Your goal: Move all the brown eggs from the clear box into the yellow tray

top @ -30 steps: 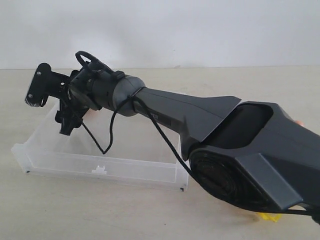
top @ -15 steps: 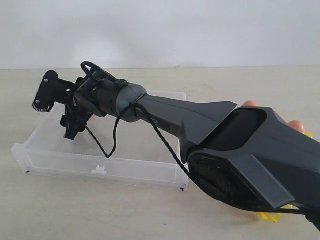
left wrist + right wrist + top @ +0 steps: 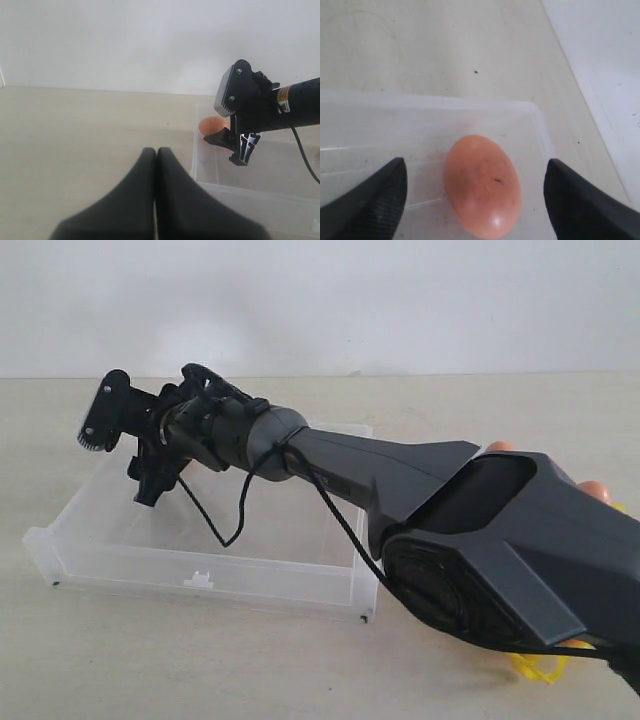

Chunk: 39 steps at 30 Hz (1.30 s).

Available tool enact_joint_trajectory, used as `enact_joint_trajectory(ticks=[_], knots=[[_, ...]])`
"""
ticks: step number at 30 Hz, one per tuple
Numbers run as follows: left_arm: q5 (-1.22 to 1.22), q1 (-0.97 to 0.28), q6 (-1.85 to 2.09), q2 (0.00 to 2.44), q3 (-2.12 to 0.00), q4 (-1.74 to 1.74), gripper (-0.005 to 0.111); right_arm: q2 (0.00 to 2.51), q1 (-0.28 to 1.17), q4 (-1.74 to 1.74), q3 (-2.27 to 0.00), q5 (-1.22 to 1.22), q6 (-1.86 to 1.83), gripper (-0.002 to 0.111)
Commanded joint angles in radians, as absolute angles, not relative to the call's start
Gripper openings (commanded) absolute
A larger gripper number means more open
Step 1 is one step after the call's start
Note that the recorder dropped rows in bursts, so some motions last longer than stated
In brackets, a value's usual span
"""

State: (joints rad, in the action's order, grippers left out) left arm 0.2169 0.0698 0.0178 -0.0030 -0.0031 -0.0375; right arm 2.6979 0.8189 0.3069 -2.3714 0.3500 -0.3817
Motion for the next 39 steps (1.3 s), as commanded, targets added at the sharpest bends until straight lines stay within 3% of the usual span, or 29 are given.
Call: enact_joint_trajectory(ticks=[1,13,19,32,39], knots=[[0.217,0.071,0.02,0.0,0.0,-0.035,-0.004,2.717,0.811,0.308,-2.376,0.329,-0.366,0.071],[0.238,0.071,0.02,0.0,0.0,-0.035,-0.004,2.726,0.797,0.306,-2.376,0.299,-0.342,0.071],[0.238,0.071,0.02,0.0,0.0,-0.035,-0.004,2.726,0.785,0.306,-2.376,0.294,-0.342,0.057],[0.238,0.071,0.02,0.0,0.0,-0.035,-0.004,2.726,0.785,0.278,-2.376,0.232,-0.342,0.057],[0.236,0.071,0.02,0.0,0.0,-0.035,-0.004,2.733,0.774,0.274,-2.376,0.219,-0.344,0.066]])
